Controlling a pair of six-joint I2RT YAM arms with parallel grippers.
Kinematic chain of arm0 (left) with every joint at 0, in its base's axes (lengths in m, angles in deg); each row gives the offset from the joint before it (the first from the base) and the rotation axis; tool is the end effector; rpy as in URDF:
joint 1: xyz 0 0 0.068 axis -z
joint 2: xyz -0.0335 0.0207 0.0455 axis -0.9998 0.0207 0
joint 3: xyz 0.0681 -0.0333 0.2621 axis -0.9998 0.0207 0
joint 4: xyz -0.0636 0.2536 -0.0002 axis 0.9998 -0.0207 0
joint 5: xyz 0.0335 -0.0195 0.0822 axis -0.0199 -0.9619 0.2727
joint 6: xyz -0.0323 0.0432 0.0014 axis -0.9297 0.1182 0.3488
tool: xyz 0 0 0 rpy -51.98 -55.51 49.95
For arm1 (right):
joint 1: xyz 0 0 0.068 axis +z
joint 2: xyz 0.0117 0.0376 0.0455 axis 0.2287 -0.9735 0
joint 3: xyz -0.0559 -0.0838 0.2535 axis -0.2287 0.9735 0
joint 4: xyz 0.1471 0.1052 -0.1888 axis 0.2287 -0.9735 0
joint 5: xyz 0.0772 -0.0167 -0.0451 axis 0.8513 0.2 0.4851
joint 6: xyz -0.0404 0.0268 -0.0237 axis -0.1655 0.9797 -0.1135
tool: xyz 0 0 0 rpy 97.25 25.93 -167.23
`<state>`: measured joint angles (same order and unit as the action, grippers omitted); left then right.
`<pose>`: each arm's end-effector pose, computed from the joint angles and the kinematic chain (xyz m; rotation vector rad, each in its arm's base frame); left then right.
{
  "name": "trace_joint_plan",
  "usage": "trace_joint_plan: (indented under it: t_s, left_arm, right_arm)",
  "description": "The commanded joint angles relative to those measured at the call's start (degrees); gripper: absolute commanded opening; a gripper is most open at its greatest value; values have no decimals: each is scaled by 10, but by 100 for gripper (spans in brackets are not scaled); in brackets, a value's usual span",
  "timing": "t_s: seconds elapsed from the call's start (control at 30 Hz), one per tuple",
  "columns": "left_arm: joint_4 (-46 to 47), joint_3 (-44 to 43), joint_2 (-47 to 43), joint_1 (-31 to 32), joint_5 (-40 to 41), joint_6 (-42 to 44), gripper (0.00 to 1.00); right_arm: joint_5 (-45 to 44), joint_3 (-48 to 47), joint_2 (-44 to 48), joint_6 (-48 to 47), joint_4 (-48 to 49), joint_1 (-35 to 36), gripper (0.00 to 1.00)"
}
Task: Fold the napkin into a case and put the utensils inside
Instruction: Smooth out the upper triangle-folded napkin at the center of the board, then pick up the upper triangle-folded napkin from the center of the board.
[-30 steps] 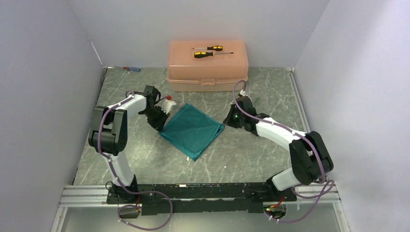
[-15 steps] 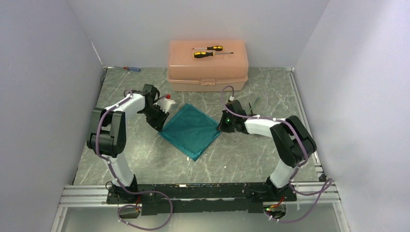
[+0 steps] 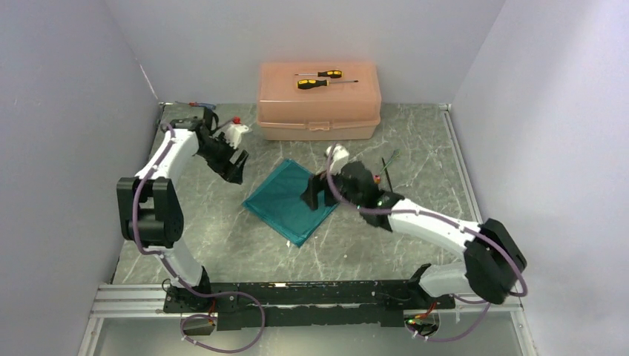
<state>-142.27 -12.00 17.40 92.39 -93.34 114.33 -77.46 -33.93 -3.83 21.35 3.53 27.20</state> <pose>0.3476 -0.0365 0.2472 0.9955 2.5250 -0.4587 0.2265 0.1970 0.2415 -0.3544 2.1122 0.7792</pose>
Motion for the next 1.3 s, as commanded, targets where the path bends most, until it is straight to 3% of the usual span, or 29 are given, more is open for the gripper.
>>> trace_joint_plan:
  t_s: [0.0,0.2,0.43,0.57,0.77,0.93,1.13,1.27]
  left_arm:
    - [-12,-26,-50,-57,-84,47,94]
    - [1,-69,-69,-91,-96,69,94]
    - [-1,-104,-28,-96,-92,46,94]
    - [-74,-157,25,-96,-129,83,94]
    - [12,-79,-13,-96,-137,82,94]
    - [7,-71,-11,-95,-142,91,87]
    - [12,-26,-31,-94,-159,146,94]
    - [3,-7,-32,-93,-166,182,94]
  right_arm:
    - [-95,77,66,-179,66,117,99]
    - [-109,104,81,-248,50,199,100]
    - [-170,68,-19,-298,37,283,95]
    - [-165,51,-56,-286,37,293,92]
    - [-183,34,-93,-247,31,294,86]
    - [-191,23,-130,-216,31,294,83]
    - [-201,17,-163,-209,25,294,81]
    - [-188,7,-175,-199,27,294,73]
